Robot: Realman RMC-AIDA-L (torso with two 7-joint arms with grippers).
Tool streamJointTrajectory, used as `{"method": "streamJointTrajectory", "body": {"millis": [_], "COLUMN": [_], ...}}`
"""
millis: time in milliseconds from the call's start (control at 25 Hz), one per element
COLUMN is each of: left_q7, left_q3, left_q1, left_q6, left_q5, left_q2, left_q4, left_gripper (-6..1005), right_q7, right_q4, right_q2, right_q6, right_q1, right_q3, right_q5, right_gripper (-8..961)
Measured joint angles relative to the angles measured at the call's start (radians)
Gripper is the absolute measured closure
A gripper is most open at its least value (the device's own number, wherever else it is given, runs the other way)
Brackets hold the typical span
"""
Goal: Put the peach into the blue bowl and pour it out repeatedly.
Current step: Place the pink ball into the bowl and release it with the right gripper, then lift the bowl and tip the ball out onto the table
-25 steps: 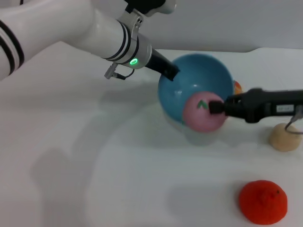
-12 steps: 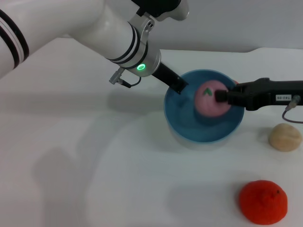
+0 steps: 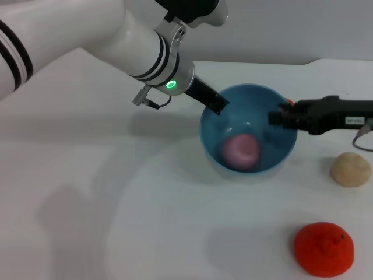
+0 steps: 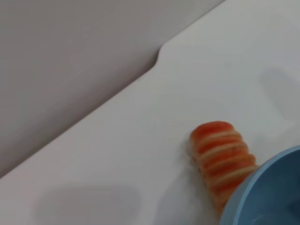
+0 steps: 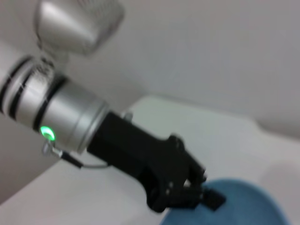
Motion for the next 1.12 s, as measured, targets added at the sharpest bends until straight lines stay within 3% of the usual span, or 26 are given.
{"method": "streamJointTrajectory", "body": {"millis": [80, 120, 200, 400, 480, 720, 760, 840, 1120], "left_q7": [0.002, 0.004, 0.007, 0.011, 0.011, 0.015, 0.015, 0.013, 0.015], "left_q3": [0.0, 0.001, 0.001, 0.007, 0.017, 0.192, 0.215, 0.255, 0.38], "left_q1": [0.01, 0.018, 0.031, 0.055, 0.057, 0.056, 0.057, 0.061, 0.063], "left_q6": [-0.022, -0.036, -0.057, -0.138, -0.159, -0.331, -0.362, -0.435, -0.641], "left_q5": [0.0, 0.0, 0.0, -0.001, -0.001, 0.049, 0.083, 0.133, 0.179], "left_q2": [-0.001, -0.001, -0.001, -0.002, -0.002, 0.002, 0.0, -0.003, -0.007], "left_q4": [-0.001, -0.001, -0.002, -0.002, 0.004, 0.083, 0.1, 0.117, 0.121], "left_gripper": [999, 999, 999, 999, 1000, 1000, 1000, 999, 999], "right_q7": [-0.052, -0.128, -0.152, -0.215, -0.26, -0.558, -0.638, -0.686, -0.87], "right_q4": [-0.028, -0.055, -0.059, -0.026, 0.021, 0.264, 0.357, 0.402, 0.517], "right_q2": [0.001, 0.001, 0.002, 0.0, -0.001, 0.0, -0.001, -0.001, 0.002], "right_q6": [-0.004, -0.008, -0.014, -0.016, -0.01, -0.01, -0.014, -0.017, -0.026], "right_q1": [-0.036, -0.094, -0.113, -0.18, -0.203, -0.297, -0.337, -0.359, -0.427], "right_q3": [0.011, 0.045, 0.073, 0.28, 0.341, 0.52, 0.582, 0.604, 0.655], "right_q5": [0.061, 0.145, 0.165, 0.169, 0.164, 0.329, 0.413, 0.456, 0.506], "right_gripper": [539, 537, 534, 525, 463, 303, 285, 248, 252]}}
